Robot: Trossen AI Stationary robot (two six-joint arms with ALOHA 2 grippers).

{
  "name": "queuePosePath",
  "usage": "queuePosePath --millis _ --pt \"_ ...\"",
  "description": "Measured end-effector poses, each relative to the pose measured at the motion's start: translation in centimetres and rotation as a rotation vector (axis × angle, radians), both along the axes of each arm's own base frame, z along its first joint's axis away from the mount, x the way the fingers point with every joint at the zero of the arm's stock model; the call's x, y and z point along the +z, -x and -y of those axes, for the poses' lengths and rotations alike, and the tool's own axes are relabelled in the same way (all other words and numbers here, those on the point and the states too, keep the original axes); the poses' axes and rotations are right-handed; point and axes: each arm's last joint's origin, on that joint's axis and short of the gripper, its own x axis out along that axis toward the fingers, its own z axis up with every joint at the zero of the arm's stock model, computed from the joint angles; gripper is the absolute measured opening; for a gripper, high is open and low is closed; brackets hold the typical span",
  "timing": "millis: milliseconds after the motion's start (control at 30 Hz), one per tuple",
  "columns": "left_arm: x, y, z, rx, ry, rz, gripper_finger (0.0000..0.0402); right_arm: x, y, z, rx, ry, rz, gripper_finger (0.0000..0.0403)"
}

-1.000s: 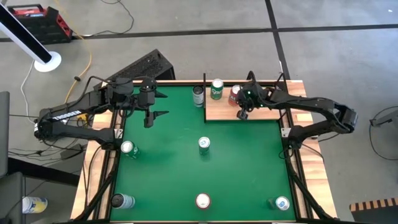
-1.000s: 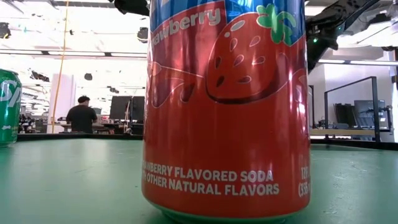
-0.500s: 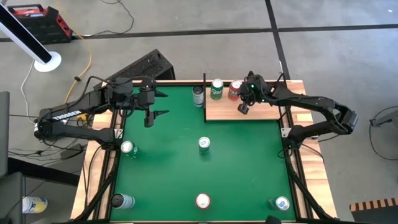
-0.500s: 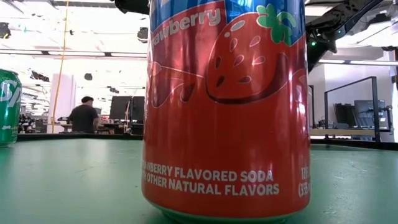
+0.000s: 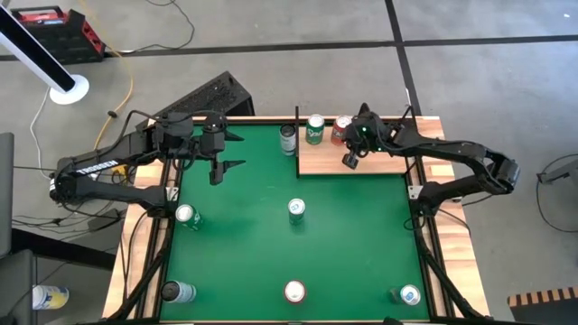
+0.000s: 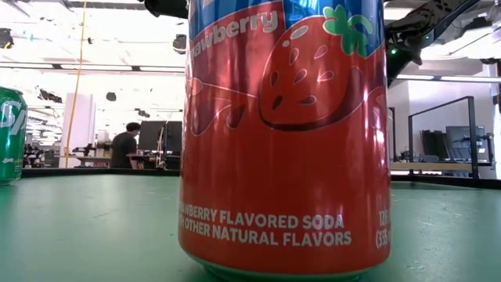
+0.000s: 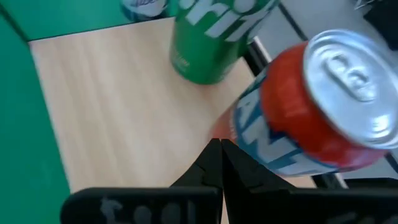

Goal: Place canned beverage on shelf
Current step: Put the top orange soda can on the shelf, then put the top blue soda can on the shelf

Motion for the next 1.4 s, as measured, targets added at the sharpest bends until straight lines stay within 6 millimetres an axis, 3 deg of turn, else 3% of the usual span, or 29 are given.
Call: queuePosePath --millis 333,500,733,933,1133,1400 --pt "-0.1 0.1 0.0 0.007 0.021 -0.011 0.0283 0.2 0.6 1.2 -0.044 0.027 0.02 0.0021" --pt "-0.2 0.1 0.0 0.009 0.025 -0.021 0.0283 0.1 0.4 0.7 0.015 -0.024 0.033 0.0021" --pt "-0.9 0.4 0.0 0.051 0.058 -0.082 0.0283 0.5 -0.1 -3.0 0.158 -0.225 0.07 0.0021" --pt "-1.1 0.6 -0.3 0.189 0.043 -0.108 0.0283 2.7 -0.8 -7.1 0.268 -0.227 0.18 0.0021" --pt "-1.2 0.9 -0.4 0.317 0.173 -0.077 0.0283 5.1 -1.5 -10.5 0.33 -0.172 0.252 0.0021" --pt "-2.3 2.3 0.6 0.177 0.333 -0.225 0.0283 6.5 -2.9 -14.3 0.45 -0.186 0.315 0.0026"
